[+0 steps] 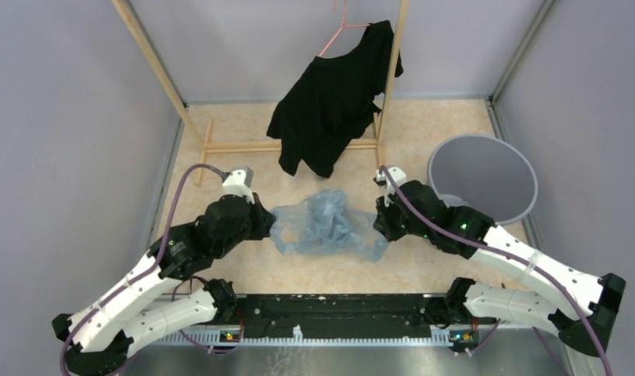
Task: Put the trash bags into the trash bin
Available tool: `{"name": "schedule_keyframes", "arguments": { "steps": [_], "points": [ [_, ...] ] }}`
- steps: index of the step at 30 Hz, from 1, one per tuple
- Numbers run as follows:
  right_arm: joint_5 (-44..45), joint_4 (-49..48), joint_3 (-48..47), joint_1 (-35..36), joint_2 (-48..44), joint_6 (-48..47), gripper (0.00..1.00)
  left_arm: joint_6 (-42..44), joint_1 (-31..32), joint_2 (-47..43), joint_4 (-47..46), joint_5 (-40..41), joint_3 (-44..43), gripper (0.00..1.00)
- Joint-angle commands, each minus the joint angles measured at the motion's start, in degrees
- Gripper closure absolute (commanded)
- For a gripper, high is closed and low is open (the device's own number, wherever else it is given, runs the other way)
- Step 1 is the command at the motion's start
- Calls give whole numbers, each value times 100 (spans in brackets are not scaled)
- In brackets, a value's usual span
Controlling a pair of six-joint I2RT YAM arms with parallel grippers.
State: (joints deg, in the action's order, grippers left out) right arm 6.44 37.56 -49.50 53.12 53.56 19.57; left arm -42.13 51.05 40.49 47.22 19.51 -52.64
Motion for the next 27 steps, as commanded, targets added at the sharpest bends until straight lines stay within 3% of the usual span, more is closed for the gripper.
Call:
{"name": "schedule_keyframes", "arguments": {
  "steps": [1, 6, 13, 16, 21, 25, 27],
  "points": [
    [466, 137, -1151, -30, -393, -87, 100, 167, 2, -287, 326, 828, -882, 100],
    [2326, 620, -1180, -29, -465, 170, 100, -555, 2, -425, 1560, 2016, -1429, 100],
    [2184, 397, -666, -30, -852, 458, 100, -1259, 2, -759, 2734, 2629, -1563, 100],
    [1886, 228, -600, -30, -810, 450, 100, -760, 2, -952, 2076, 2174, -1396, 100],
    [788, -340, -477, -30, -422, 197, 100, 250, 2, -994, 323, 406, -767, 100],
    [718, -215, -616, -30, -5, 146, 100, 360, 2, -510, 115, -167, -682, 100],
    [1025, 3, -709, -30, 176, 155, 90, 228, 2, -366, 159, -133, -596, 100]
  ]
}}
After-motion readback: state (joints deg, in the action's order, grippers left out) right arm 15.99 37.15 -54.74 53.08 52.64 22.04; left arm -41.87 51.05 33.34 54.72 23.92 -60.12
